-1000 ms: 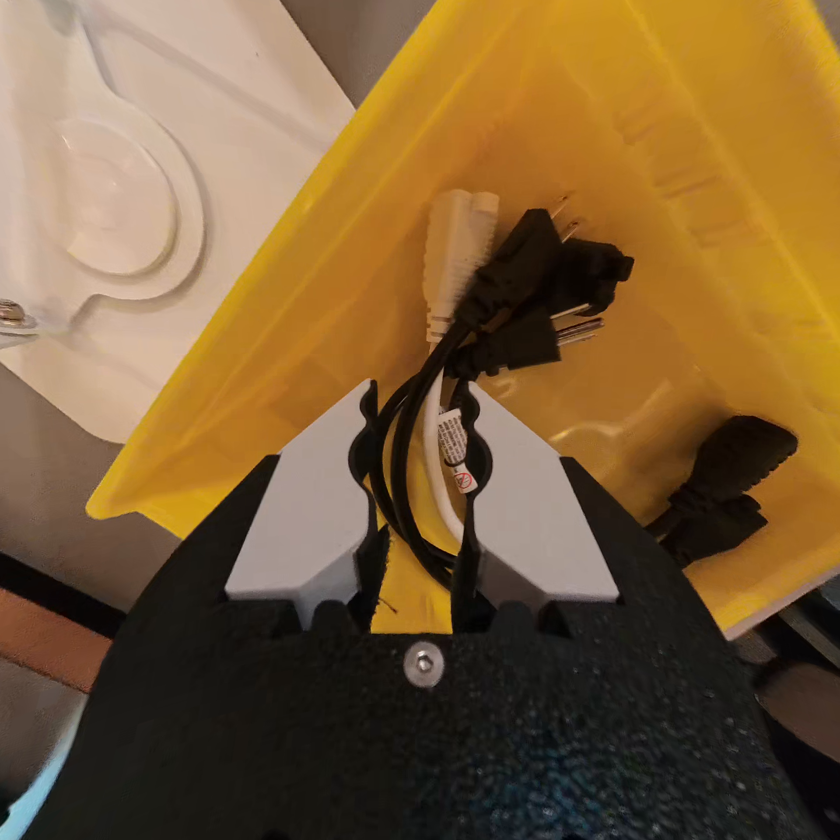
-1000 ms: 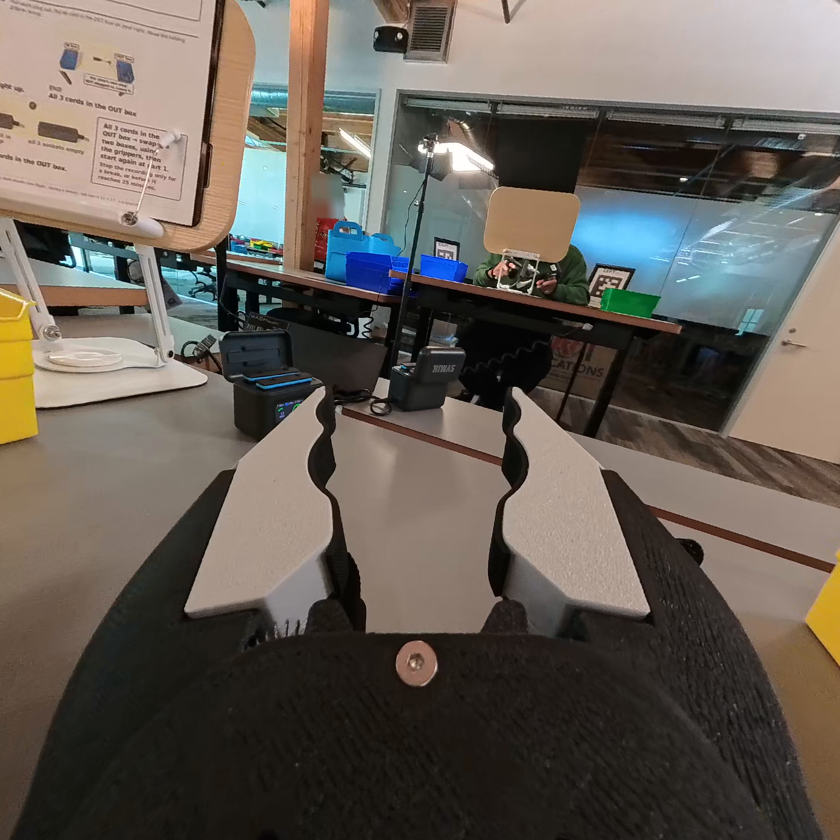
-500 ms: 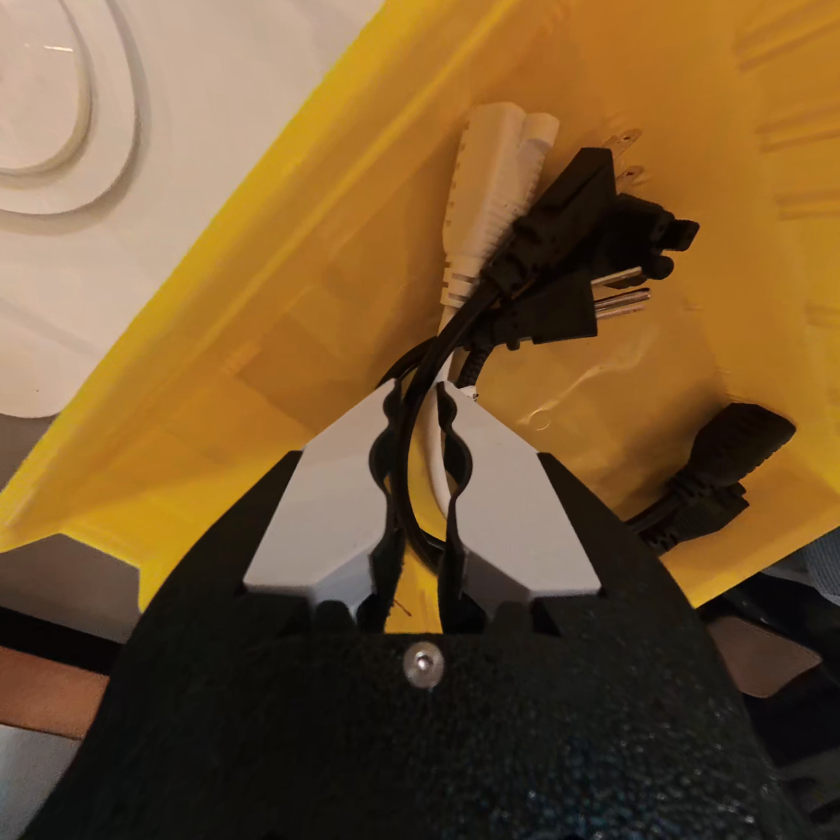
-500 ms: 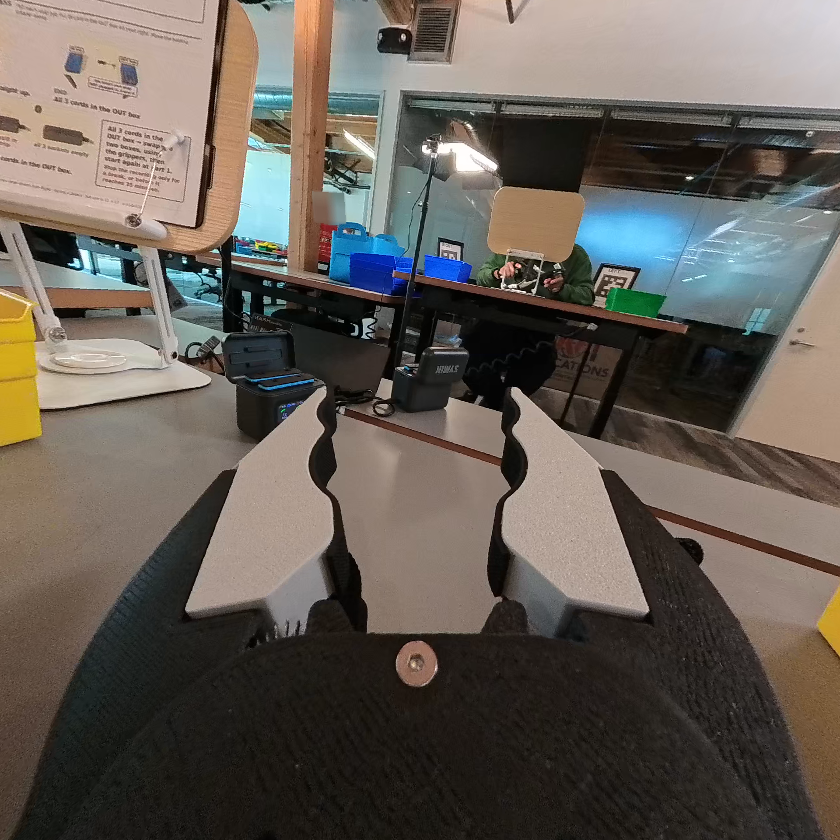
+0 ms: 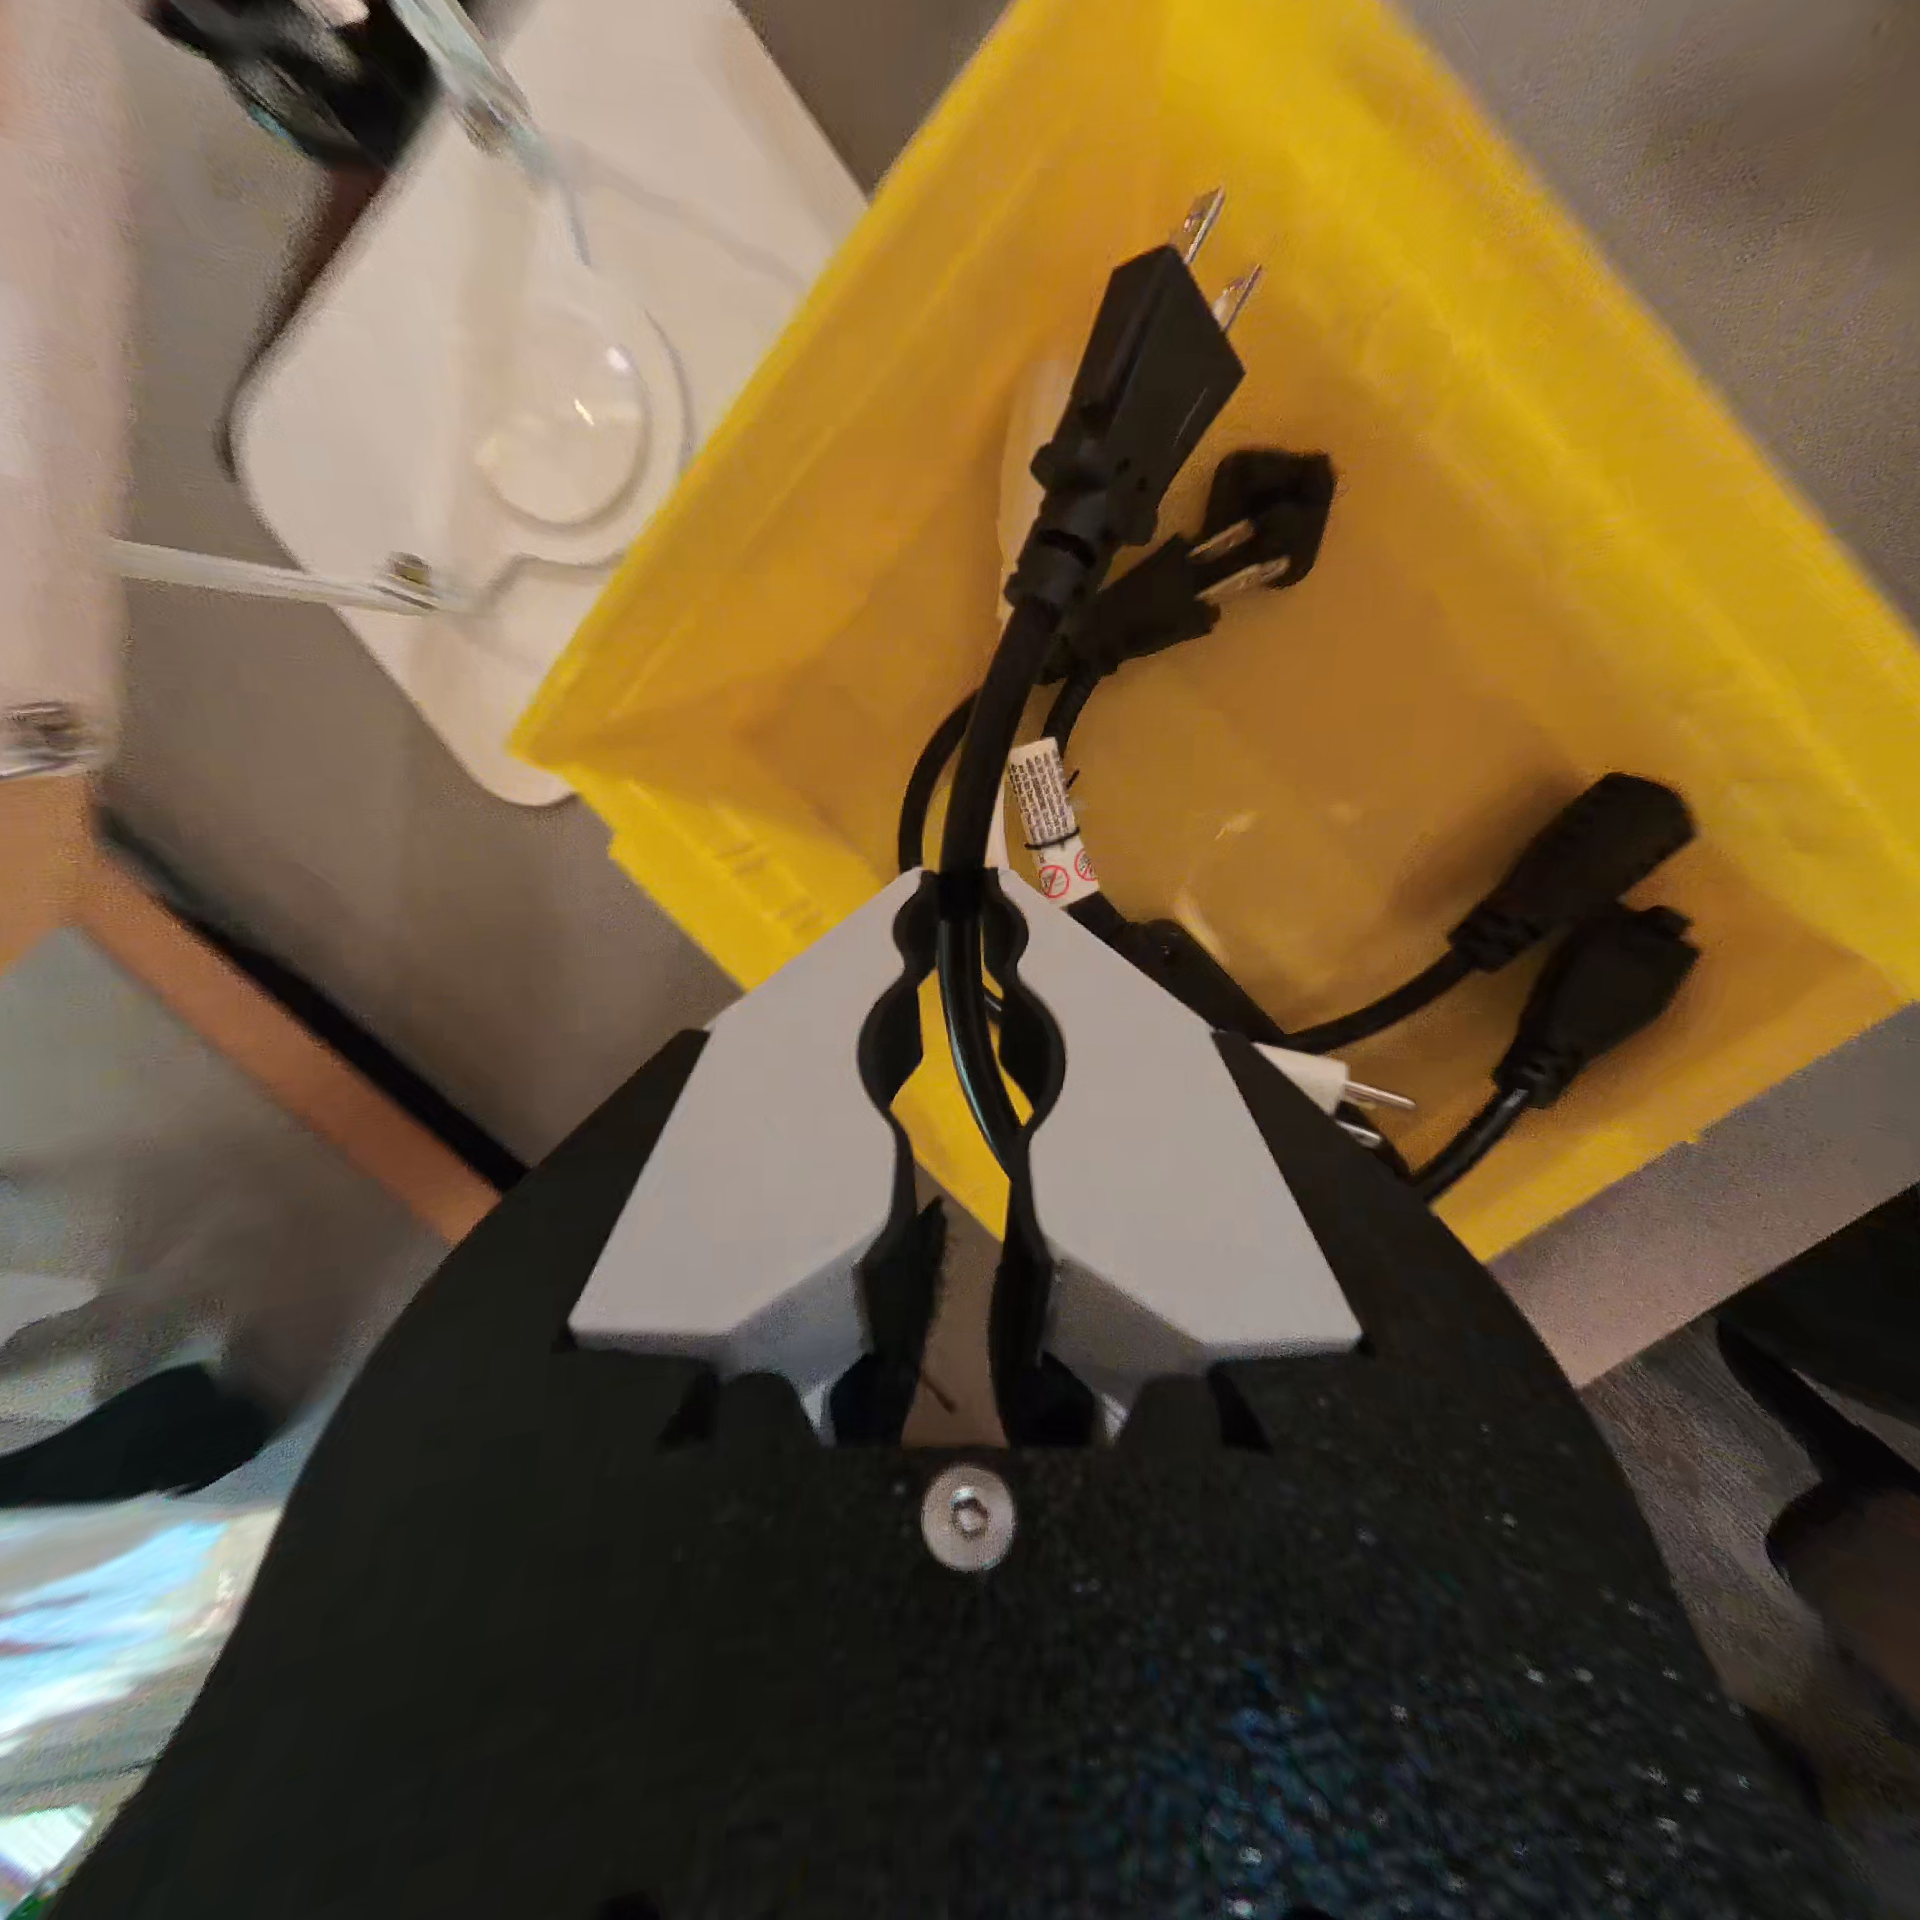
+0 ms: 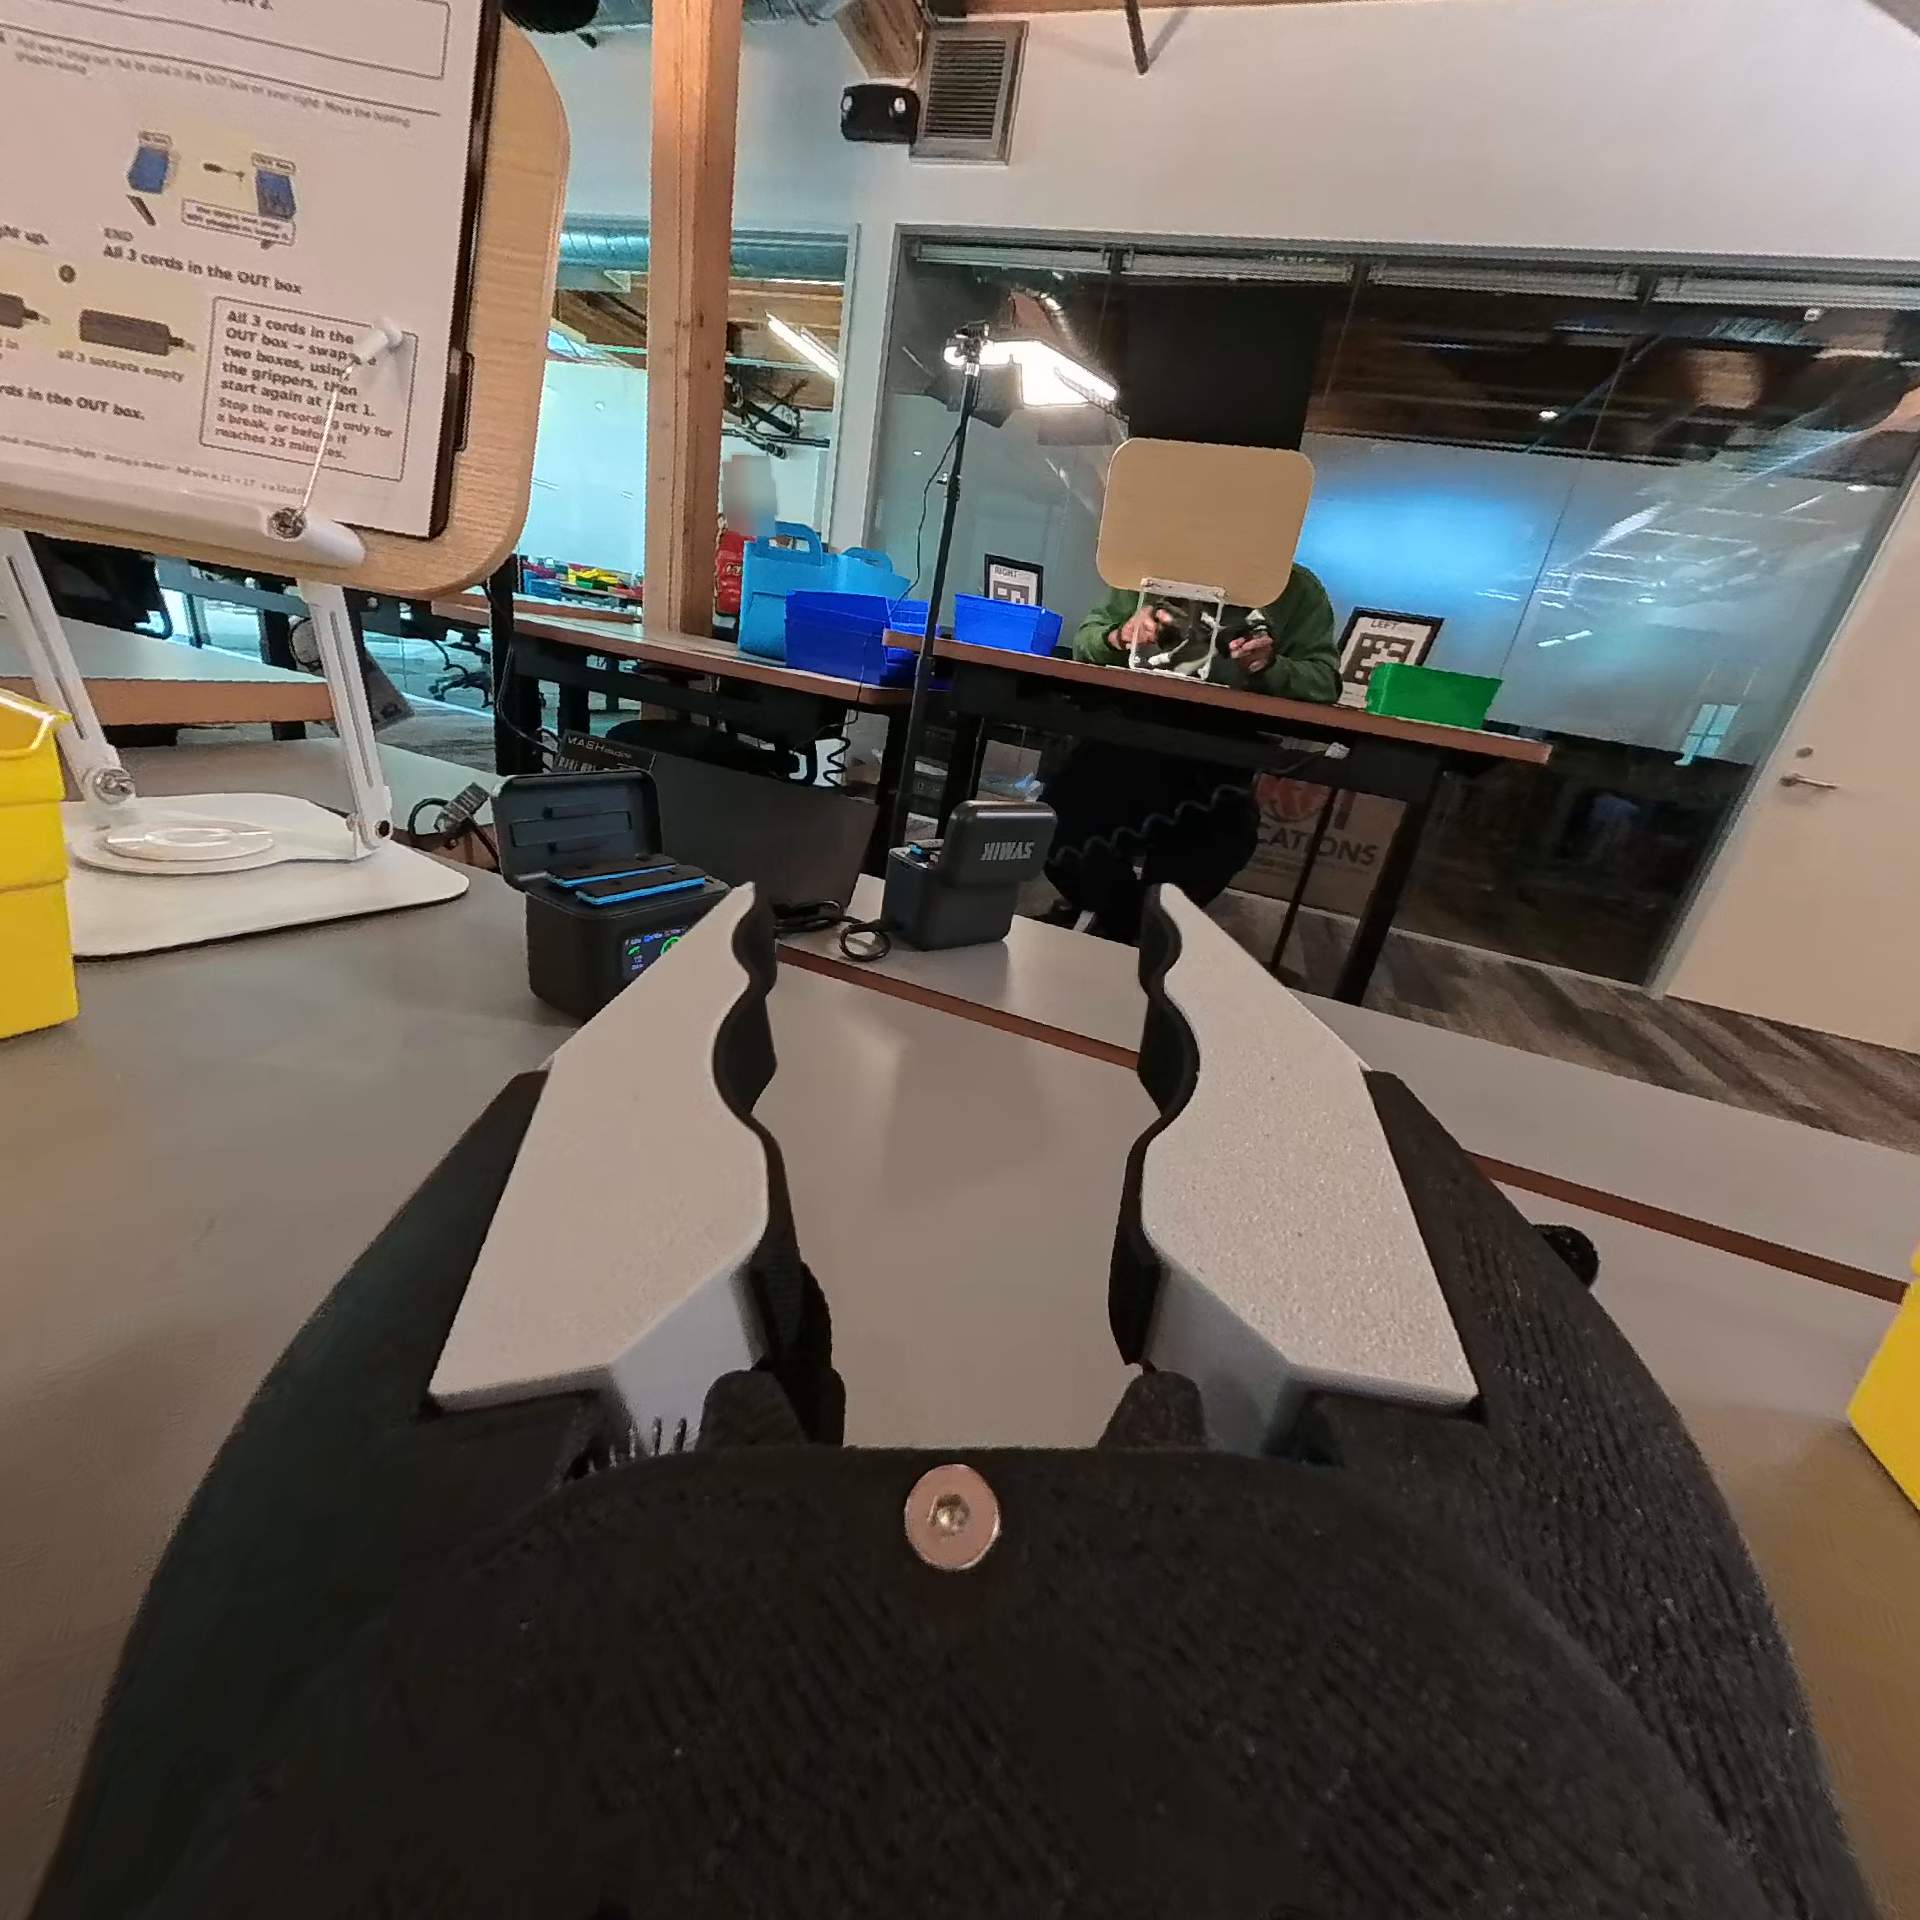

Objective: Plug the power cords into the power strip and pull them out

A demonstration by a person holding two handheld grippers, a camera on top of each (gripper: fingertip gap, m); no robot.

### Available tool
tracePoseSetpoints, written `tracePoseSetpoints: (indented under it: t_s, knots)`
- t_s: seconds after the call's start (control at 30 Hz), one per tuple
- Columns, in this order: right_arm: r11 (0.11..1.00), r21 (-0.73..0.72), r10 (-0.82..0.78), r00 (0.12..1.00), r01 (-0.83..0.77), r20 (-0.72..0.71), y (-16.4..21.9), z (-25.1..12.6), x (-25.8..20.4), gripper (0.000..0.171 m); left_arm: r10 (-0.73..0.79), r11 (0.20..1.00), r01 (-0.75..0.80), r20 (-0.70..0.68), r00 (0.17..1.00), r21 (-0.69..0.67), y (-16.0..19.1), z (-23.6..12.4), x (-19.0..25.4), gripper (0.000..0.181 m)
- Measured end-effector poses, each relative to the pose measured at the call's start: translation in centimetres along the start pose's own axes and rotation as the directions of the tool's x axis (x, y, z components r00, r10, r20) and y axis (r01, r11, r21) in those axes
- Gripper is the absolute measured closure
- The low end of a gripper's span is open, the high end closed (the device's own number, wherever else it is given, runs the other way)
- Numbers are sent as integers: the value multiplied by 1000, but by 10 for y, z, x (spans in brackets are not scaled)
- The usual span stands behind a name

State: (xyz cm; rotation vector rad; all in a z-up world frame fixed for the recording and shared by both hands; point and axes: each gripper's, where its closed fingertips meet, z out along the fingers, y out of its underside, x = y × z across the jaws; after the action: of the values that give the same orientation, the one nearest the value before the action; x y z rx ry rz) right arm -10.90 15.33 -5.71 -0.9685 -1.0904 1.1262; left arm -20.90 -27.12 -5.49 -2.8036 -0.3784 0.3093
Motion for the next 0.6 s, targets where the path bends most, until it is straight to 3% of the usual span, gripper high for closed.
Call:
tracePoseSetpoints:
  t_s: [0.03,0.13,0.37,0.47,0.6]
  knots:
    - [1000,1,3,1000,-3,-5,0,0,1,101,8,999,-9,34,999,47,-5,-19,1,175]
    - [1000,4,20,1000,-20,-21,0,-1,6,102,55,986,-79,158,986,145,-24,-82,4,175]
    - [998,47,53,994,-48,-95,-8,-7,26,103,203,930,-289,342,918,226,-93,-210,32,175]
    - [998,67,29,989,-19,-144,-15,-13,41,103,290,888,-362,266,919,284,-137,-230,67,175]
    - [996,81,-12,972,32,-235,-22,-27,70,104,461,852,-447,16,887,273,-185,-204,128,176]
